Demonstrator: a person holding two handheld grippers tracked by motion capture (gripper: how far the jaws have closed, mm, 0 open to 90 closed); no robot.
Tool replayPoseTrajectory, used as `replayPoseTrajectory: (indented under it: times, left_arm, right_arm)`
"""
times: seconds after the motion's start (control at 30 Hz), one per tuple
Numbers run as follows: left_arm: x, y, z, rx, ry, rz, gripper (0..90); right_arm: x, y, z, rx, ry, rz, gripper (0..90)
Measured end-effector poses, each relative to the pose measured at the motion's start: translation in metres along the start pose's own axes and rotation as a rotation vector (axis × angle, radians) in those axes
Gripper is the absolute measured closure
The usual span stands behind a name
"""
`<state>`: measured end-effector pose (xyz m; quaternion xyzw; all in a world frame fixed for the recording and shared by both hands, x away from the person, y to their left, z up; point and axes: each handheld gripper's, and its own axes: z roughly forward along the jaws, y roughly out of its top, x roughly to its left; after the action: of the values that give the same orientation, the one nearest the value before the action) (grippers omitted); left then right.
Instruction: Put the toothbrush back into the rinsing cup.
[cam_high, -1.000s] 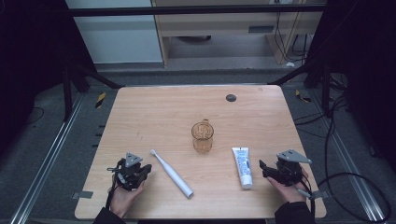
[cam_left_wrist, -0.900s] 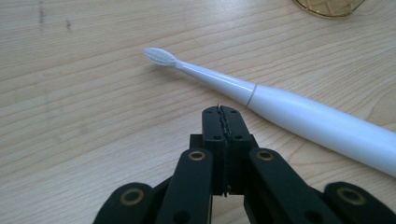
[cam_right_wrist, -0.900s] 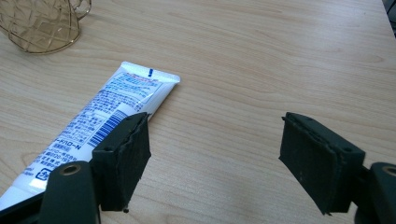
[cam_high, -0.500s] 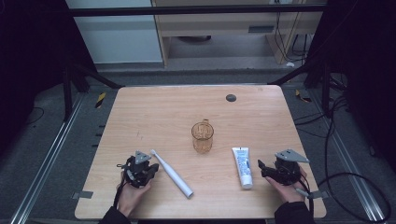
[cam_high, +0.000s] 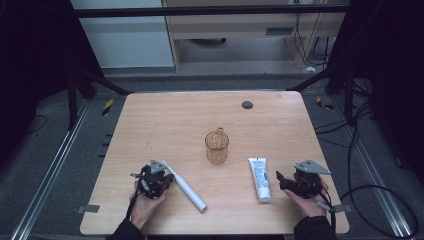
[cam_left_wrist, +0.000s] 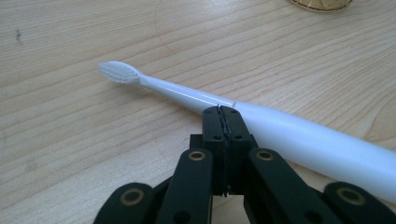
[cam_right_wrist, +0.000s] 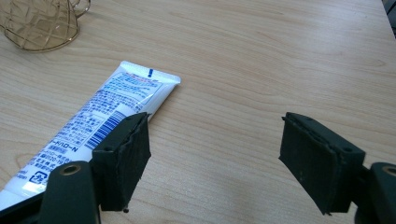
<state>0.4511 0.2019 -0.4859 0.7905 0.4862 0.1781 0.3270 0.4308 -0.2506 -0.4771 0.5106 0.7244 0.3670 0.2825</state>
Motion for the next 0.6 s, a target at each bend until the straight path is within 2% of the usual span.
replayPoseTrajectory:
  times: [0.6]
  left_arm:
    - [-0.0037, 0.0073, 0.0099, 0.004, -0.009, 0.009, 89.6]
  right_arm:
    - [0.0005, -0.0004, 0.0011, 0.0, -0.004, -0.011, 24.8]
